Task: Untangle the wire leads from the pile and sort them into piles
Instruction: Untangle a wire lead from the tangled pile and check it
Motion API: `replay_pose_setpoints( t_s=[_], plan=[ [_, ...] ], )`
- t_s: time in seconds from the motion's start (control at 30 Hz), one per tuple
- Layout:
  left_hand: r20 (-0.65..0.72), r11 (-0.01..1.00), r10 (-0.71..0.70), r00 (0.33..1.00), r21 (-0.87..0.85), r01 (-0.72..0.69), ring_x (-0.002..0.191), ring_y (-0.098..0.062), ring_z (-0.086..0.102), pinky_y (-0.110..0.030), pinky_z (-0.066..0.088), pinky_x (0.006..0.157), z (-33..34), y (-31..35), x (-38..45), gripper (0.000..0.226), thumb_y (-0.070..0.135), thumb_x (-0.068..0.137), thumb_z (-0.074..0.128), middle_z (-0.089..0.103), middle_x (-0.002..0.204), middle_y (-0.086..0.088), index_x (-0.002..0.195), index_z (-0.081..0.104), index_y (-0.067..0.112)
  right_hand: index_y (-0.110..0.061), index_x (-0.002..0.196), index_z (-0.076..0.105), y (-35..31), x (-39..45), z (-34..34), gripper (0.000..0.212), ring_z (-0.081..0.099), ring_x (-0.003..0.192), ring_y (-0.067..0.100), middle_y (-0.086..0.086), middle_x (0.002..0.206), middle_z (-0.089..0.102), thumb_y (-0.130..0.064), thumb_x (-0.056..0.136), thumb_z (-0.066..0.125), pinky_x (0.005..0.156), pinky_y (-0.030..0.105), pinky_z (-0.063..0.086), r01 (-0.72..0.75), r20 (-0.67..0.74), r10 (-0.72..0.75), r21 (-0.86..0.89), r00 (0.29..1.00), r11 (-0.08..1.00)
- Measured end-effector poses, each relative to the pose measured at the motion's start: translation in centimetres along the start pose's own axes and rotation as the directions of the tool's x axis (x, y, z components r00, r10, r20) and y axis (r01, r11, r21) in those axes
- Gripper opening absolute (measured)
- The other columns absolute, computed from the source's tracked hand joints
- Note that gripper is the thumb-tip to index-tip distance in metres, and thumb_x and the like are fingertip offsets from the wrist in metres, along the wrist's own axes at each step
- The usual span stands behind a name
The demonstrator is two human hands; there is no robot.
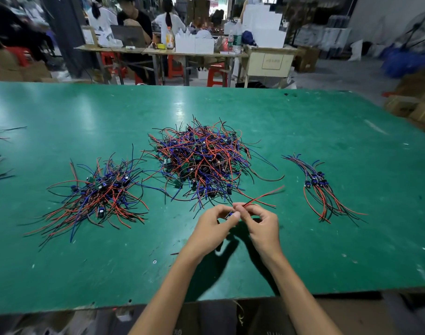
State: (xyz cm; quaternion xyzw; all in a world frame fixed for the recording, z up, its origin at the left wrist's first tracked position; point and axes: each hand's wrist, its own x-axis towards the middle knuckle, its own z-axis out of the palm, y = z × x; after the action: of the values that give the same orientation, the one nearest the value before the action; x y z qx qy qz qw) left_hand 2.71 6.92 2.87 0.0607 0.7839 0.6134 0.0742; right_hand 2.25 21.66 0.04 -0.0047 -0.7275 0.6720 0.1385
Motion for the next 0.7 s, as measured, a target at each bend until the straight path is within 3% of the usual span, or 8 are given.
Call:
replay_pose_setpoints(
  t_s=[0.13,0.27,0.47,0.6,0.7],
  plan=[
    [-0.107,0.996,0.068,0.992,0.07,-0.061,0.062,0.005,0.058,-0.014,0.042,0.059,0.4,-0.4,-0.2,0.01,0.032,0.094,0.067,0.073,0.079,0.013,0.096,0.076,0.027,-0.018,0.1,0.078,-0.1,-0.3,0.0,0.018,0.071,0.093,0.011,0.0,0.097,0.078,-0.022,0.101,0.061,0.084,0.023,0.053,-0.036,0.099,0.03,0.052,0.995,0.998],
    [-0.21,0.984,0.091,0.973,0.171,-0.055,0.075,0.004,0.064,-0.021,0.046,0.065,1.1,-0.6,-0.5,0.014,0.043,0.084,0.068,0.073,0.082,0.016,0.085,0.076,0.032,-0.014,0.101,0.076,0.0,-0.3,0.1,0.025,0.07,0.095,0.021,0.007,0.099,0.077,-0.022,0.105,0.053,0.092,0.041,0.054,-0.066,0.178,0.053,0.072,0.983,0.995],
    [-0.273,0.984,0.129,0.953,0.158,-0.087,0.081,0.001,0.068,-0.031,0.056,0.076,1.2,-1.7,-0.8,0.008,0.036,0.089,0.07,0.074,0.082,0.019,0.086,0.077,0.032,-0.021,0.095,0.077,-0.2,-0.4,0.2,0.022,0.073,0.091,0.03,0.012,0.096,0.077,-0.029,0.092,0.057,0.088,0.047,0.057,-0.139,0.191,0.113,0.131,0.975,0.982],
    [-0.276,0.982,0.151,0.949,0.155,-0.112,0.079,-0.002,0.069,-0.033,0.057,0.075,1.3,-1.9,-0.8,0.008,0.034,0.087,0.07,0.074,0.081,0.017,0.086,0.077,0.03,-0.028,0.087,0.076,0.2,-0.3,0.4,0.021,0.071,0.09,0.028,0.003,0.089,0.077,-0.033,0.09,0.055,0.088,0.045,0.055,-0.072,0.14,0.074,-0.017,0.987,0.997],
    [-0.278,0.976,0.158,0.948,0.186,-0.109,0.077,-0.001,0.068,-0.032,0.056,0.072,1.5,-1.9,-0.7,0.014,0.041,0.084,0.066,0.073,0.079,0.017,0.085,0.076,0.031,-0.024,0.083,0.074,0.2,0.0,0.5,0.025,0.07,0.084,0.025,-0.001,0.087,0.076,-0.034,0.09,0.052,0.083,0.042,0.056,-0.099,0.076,0.101,-0.032,0.992,0.995]
  ],
)
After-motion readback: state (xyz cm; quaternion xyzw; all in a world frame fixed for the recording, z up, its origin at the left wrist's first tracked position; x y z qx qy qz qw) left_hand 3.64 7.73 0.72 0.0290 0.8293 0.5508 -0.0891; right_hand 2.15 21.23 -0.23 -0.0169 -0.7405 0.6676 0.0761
